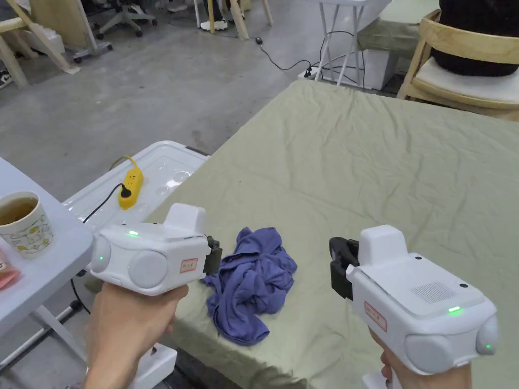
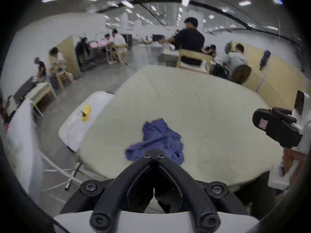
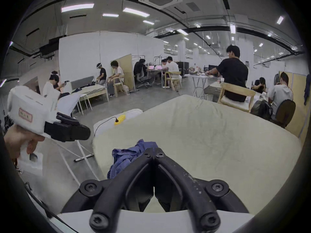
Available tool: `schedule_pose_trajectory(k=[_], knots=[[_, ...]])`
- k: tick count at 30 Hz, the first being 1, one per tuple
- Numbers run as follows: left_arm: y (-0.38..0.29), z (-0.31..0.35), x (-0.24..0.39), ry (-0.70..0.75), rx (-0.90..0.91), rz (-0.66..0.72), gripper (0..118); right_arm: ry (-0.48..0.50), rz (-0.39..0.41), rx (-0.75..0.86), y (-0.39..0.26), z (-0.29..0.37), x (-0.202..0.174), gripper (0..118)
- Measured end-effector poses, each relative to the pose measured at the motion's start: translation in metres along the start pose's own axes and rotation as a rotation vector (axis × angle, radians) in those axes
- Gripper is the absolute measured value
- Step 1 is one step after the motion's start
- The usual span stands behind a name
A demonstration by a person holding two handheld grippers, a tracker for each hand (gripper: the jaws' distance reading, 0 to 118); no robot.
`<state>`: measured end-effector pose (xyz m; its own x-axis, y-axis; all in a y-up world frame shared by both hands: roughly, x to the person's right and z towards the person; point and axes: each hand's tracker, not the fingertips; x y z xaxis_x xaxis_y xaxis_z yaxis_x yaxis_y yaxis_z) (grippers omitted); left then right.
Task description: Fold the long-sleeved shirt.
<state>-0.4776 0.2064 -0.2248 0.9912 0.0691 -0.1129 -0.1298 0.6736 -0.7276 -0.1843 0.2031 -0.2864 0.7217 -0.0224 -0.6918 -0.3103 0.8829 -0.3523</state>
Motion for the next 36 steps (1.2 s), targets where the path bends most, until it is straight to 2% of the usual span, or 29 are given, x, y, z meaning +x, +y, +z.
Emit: schedule_pose_trajectory(k=[3,6,10,11,12,13,14,15,16,17,18,24,28,30,33,35,36], knots=[[0.005,-0.041,0.004,-0.004,-0.114,-0.089,0,-0.009,0.006,-0.033,-0.011,-0.006,0.008,1],[0.006,-0.073,0.006,-0.07,-0.189,-0.074,0,-0.023,-0.006,-0.065,-0.021,-0.012,0.017,1],[0.01,-0.094,0.015,-0.059,-0.203,-0.09,0,-0.034,-0.025,-0.092,-0.029,-0.018,0.033,1],[0.011,-0.097,0.015,-0.068,-0.2,-0.075,4,-0.039,-0.027,-0.098,-0.03,-0.02,0.036,1],[0.014,-0.101,0.015,-0.083,-0.196,-0.053,16,-0.044,-0.027,-0.102,-0.031,-0.022,0.039,1],[0.016,-0.104,0.016,-0.067,-0.181,-0.051,16,-0.05,-0.028,-0.11,-0.032,-0.024,0.042,1],[0.018,-0.107,0.013,-0.057,-0.181,-0.059,25,-0.053,-0.031,-0.115,-0.033,-0.025,0.044,1],[0.02,-0.112,0.011,-0.069,-0.186,-0.062,50,-0.054,-0.036,-0.117,-0.034,-0.026,0.047,1],[0.021,-0.116,0.009,-0.084,-0.18,-0.06,63,-0.053,-0.041,-0.12,-0.034,-0.028,0.049,1],[0.022,-0.121,0.008,-0.09,-0.19,-0.055,71,-0.051,-0.045,-0.122,-0.035,-0.029,0.05,1],[0.021,-0.126,0.005,-0.096,-0.202,-0.047,74,-0.049,-0.048,-0.124,-0.036,-0.031,0.05,1],[0.009,-0.163,-0.004,-0.063,-0.271,-0.033,74,-0.048,-0.061,-0.143,-0.042,-0.038,0.049,1],[0.0,-0.182,-0.018,-0.083,-0.326,0.123,75,-0.042,-0.053,-0.15,-0.044,-0.038,0.046,2],[-0.007,-0.191,-0.022,-0.079,-0.375,0.159,77,-0.043,-0.047,-0.151,-0.044,-0.038,0.046,2],[-0.013,-0.191,-0.017,-0.085,-0.363,0.128,79,-0.046,-0.049,-0.144,-0.043,-0.035,0.048,2],[-0.012,-0.187,-0.013,-0.073,-0.35,0.114,72,-0.055,-0.049,-0.142,-0.041,-0.033,0.05,2],[-0.012,-0.186,-0.012,-0.072,-0.348,0.113,63,-0.058,-0.048,-0.141,-0.041,-0.032,0.052,2]])
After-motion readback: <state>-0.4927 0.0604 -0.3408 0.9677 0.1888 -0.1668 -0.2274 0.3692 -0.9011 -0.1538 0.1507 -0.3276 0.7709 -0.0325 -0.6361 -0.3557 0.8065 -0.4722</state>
